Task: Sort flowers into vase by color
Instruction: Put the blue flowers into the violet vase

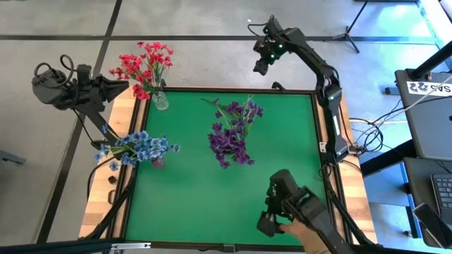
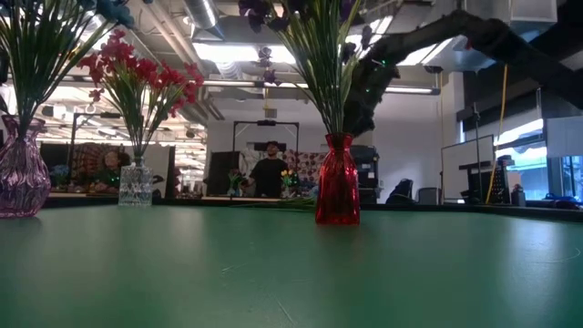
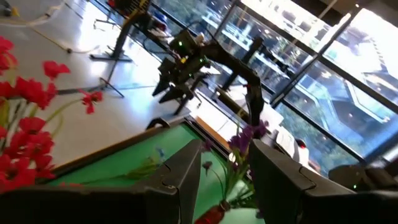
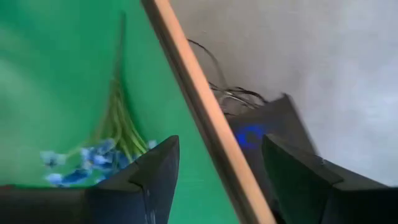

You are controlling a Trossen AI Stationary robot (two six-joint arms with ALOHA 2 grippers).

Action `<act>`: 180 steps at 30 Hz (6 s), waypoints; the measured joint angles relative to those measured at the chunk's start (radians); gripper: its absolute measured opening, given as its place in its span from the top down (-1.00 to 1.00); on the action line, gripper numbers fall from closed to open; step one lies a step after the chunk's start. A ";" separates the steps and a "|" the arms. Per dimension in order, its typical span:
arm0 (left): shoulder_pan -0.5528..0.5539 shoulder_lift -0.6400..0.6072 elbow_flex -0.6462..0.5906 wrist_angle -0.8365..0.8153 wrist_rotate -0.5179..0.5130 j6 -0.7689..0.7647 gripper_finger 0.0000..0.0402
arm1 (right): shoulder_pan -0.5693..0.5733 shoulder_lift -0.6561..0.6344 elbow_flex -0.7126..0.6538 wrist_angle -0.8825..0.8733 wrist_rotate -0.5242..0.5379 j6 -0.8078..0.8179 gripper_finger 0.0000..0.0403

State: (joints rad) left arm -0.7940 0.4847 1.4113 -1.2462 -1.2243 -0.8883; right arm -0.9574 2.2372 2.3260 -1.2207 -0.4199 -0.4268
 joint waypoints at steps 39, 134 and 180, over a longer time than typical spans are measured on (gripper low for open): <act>0.000 0.000 0.000 0.008 -0.121 -0.160 0.35 | 0.278 -0.371 -1.085 0.902 0.057 0.079 0.16; 0.165 0.637 -0.004 1.029 0.370 1.085 -0.03 | 1.400 -0.911 -0.723 0.811 0.283 1.160 0.91; 0.401 0.897 -0.004 1.138 0.337 2.146 0.30 | 1.295 -0.843 -0.723 0.810 0.480 1.909 0.91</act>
State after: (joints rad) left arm -0.3931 1.3819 1.4075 -0.1079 -0.8870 1.2581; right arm 0.3378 1.3941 1.6030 -0.4106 0.0603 1.4821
